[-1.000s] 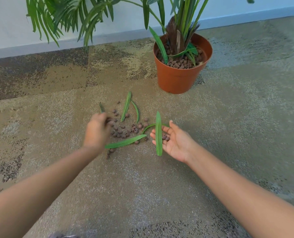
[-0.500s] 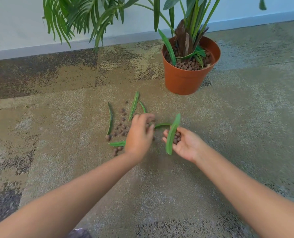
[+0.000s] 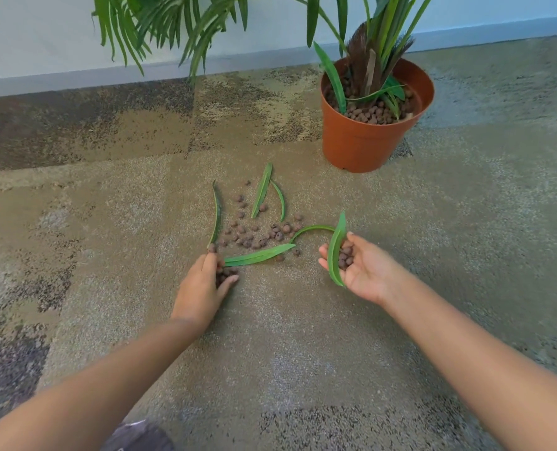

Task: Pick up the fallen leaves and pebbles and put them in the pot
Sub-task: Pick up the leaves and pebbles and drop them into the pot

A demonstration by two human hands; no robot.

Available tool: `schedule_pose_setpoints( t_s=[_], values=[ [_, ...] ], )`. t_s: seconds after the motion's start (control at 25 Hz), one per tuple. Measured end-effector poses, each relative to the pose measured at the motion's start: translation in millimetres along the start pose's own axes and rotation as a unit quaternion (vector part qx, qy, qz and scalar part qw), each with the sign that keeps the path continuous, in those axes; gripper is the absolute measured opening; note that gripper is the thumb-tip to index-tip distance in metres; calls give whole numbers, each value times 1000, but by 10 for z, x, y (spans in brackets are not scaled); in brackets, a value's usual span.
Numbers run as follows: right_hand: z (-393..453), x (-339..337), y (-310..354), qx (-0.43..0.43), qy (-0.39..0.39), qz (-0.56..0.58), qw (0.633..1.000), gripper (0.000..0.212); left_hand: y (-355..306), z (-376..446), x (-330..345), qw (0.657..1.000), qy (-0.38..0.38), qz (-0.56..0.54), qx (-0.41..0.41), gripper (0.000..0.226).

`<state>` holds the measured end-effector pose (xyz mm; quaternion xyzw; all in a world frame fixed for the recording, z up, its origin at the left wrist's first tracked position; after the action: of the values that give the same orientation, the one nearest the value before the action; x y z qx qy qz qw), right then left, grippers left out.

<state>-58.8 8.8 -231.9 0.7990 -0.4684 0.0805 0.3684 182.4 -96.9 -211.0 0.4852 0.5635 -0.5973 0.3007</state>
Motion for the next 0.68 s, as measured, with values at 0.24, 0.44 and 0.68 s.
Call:
schedule_pose_setpoints(
  t_s=[0.24, 0.44, 0.68],
  values=[
    [-30, 51, -67, 13, 9, -20, 1000, 30, 4, -44, -50, 999, -33, -2, 14, 19],
    [-68, 127, -60, 7, 14, -18, 1000, 29, -111, 0, -98, 1000, -21, -17, -2, 18],
    [-100, 323, -267, 29, 42, -24, 998, 34, -979, -124, -201, 990, -24, -115, 79, 17]
  ],
)
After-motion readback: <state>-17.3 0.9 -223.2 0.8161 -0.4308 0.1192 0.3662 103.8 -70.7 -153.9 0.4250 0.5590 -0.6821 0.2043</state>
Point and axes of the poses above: each hand's wrist, its own z-axis towards the middle knuckle, its own x-axis out of the palm, y = z × x, the point moved 10 cm from there along z, towards the middle knuckle, and after that the axes turned 7 degrees about -x, right-handed, at the moved point
